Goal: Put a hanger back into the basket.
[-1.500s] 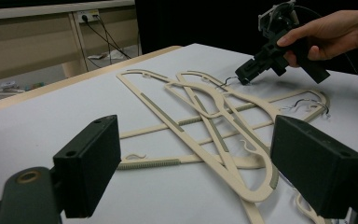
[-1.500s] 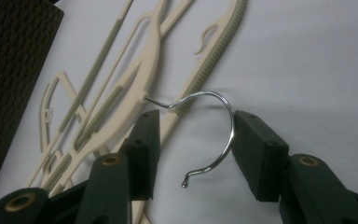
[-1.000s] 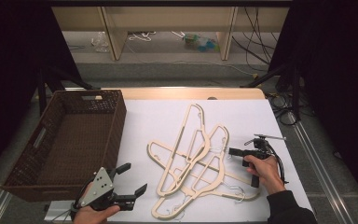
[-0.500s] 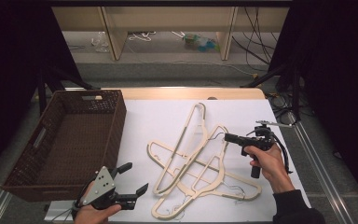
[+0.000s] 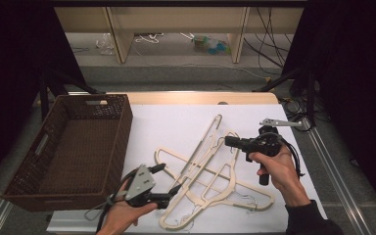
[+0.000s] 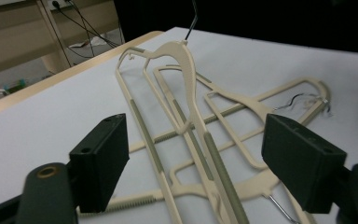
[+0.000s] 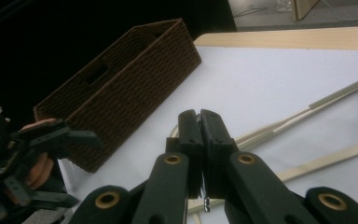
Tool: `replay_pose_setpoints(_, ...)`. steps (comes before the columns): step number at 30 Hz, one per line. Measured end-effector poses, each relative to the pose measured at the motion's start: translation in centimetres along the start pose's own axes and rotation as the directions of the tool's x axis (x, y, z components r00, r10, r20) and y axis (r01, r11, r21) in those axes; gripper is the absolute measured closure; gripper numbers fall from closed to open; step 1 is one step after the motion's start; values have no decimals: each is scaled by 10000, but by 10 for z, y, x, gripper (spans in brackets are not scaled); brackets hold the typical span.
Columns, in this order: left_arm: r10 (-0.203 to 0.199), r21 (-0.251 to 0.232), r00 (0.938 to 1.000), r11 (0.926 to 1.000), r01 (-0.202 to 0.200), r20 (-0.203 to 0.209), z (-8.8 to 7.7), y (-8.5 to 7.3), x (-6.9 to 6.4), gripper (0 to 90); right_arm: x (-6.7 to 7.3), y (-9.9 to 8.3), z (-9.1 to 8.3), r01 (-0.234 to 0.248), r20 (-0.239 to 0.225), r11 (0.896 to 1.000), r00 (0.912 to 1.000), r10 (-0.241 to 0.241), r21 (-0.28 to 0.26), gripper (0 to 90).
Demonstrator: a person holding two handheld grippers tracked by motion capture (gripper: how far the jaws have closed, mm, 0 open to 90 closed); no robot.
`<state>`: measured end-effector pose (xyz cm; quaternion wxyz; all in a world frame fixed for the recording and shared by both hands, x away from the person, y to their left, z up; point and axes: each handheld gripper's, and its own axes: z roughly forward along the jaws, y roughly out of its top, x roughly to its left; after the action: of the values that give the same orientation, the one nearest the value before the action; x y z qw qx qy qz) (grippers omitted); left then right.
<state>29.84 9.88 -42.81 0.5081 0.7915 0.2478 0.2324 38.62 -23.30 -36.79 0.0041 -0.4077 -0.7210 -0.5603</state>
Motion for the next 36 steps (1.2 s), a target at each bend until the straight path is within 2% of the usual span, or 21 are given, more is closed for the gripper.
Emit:
replay_pose_setpoints(3,-127,246,9999,9996,125,79,21,10,-3,279,7,1,1,203,-99,9998,9997,-203,31,882)
replay_pose_setpoints(4,-57,365,10000,9993,57,13,27,12,-3,279,7,1,1,203,-99,9998,9997,-203,31,882)
replay_pose_setpoints(6,359,777,9992,9964,-345,-175,43,15,-4,336,9,1,1,267,-124,9996,9996,-267,13,882)
replay_pose_setpoints(10,341,1054,9994,9939,-331,-75,54,17,-5,373,13,1,2,387,-154,9992,9991,-387,27,882)
replay_pose_setpoints(11,334,1156,9994,9928,-320,-105,57,18,-5,417,17,1,3,442,-199,9990,9988,-441,57,881)
replay_pose_setpoints(14,296,1440,9995,9891,-302,68,66,23,-4,444,20,1,4,680,-211,9976,9975,-678,87,881)
replay_pose_setpoints(15,224,1394,9997,9900,-226,29,69,25,-5,488,24,2,5,701,-346,9975,9970,-696,125,881)
replay_pose_setpoints(16,297,1629,9995,9862,-311,108,73,28,-5,504,26,1,5,724,-345,9972,9968,-719,161,881)
replay_pose_setpoints(17,249,1749,9994,9842,-290,255,74,29,-5,531,27,1,6,758,-401,9970,9964,-752,137,881)
replay_pose_setpoints(18,249,1749,9994,9842,-290,255,74,29,-5,549,27,1,6,758,-401,9970,9964,-752,137,881)
replay_pose_setpoints(19,77,1711,9997,9852,-115,229,76,30,-5,574,29,2,7,797,-419,9967,9960,-789,179,881)
replay_pose_setpoints(21,79,1815,9994,9833,-139,338,76,31,-4,587,29,1,7,788,-421,9967,9961,-780,172,881)
replay_pose_setpoints(22,117,1822,9992,9831,-184,377,76,32,-3,640,30,1,7,697,-430,9973,9967,-687,219,880)
replay_pose_setpoints(23,28,1860,9994,9825,-91,340,77,31,-4,640,30,1,7,697,-430,9973,9967,-687,219,880)
replay_pose_setpoints(24,63,1868,9994,9823,-124,337,77,31,-5,688,29,1,8,853,-427,9963,9955,-848,103,880)
replay_pose_setpoints(25,-356,2079,9992,9776,315,159,76,31,-8,688,29,1,8,853,-427,9963,9955,-848,103,880)
replay_pose_setpoints(27,-201,2121,9996,9771,154,201,78,33,-6,733,29,1,9,860,-483,9963,9952,-856,77,880)
replay_pose_setpoints(28,148,2075,9994,9780,-209,308,80,35,-4,737,30,1,8,833,-481,9964,9954,-826,132,879)
replay_pose_setpoints(30,311,2172,9994,9755,-338,157,81,37,-4,748,30,1,9,879,-427,9961,9953,-873,103,879)
replay_pose_setpoints(33,225,2171,9997,9759,-218,-8,81,38,-2,819,32,2,9,885,-577,9961,9944,-881,54,875)
replay_pose_setpoints(36,276,2253,9996,9739,-260,-42,78,40,0,828,33,2,10,765,-754,9971,9942,-765,-32,870)
